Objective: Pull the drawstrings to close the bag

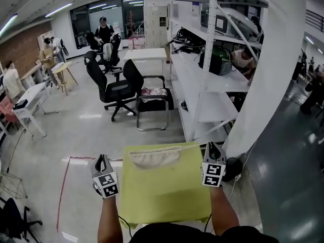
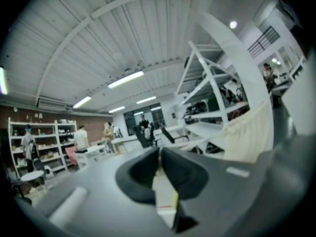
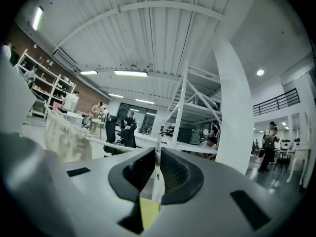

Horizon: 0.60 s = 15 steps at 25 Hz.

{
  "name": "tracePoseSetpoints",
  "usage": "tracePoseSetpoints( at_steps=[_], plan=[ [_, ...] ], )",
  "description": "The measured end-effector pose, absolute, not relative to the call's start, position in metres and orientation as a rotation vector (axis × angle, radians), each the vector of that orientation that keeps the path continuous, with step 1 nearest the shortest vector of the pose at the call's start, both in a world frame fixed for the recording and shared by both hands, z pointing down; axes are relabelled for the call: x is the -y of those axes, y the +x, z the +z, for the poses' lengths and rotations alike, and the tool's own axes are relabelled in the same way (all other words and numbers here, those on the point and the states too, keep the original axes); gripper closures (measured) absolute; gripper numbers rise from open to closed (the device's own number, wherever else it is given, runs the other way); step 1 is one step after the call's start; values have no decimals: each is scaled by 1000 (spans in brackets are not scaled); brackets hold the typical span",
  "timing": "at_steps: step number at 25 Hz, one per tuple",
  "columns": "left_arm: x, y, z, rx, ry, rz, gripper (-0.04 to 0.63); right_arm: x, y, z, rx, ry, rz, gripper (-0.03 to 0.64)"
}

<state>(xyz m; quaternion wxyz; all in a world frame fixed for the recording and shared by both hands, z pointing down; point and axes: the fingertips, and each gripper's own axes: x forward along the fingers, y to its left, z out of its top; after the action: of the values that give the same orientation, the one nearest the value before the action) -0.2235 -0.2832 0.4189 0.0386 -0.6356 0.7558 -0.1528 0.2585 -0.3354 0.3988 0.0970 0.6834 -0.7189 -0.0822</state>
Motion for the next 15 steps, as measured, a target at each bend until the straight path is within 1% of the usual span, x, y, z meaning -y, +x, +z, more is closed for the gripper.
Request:
tracePoseSetpoints(
  at_steps=[10, 15],
  plan=[
    [275, -246, 399, -2378, -1970, -261, 565, 333, 295, 373, 2140, 2250, -127, 581],
    [271, -256, 394, -2403, -1968, -189, 563, 331, 306, 364, 2141, 2298, -130, 581]
  ],
)
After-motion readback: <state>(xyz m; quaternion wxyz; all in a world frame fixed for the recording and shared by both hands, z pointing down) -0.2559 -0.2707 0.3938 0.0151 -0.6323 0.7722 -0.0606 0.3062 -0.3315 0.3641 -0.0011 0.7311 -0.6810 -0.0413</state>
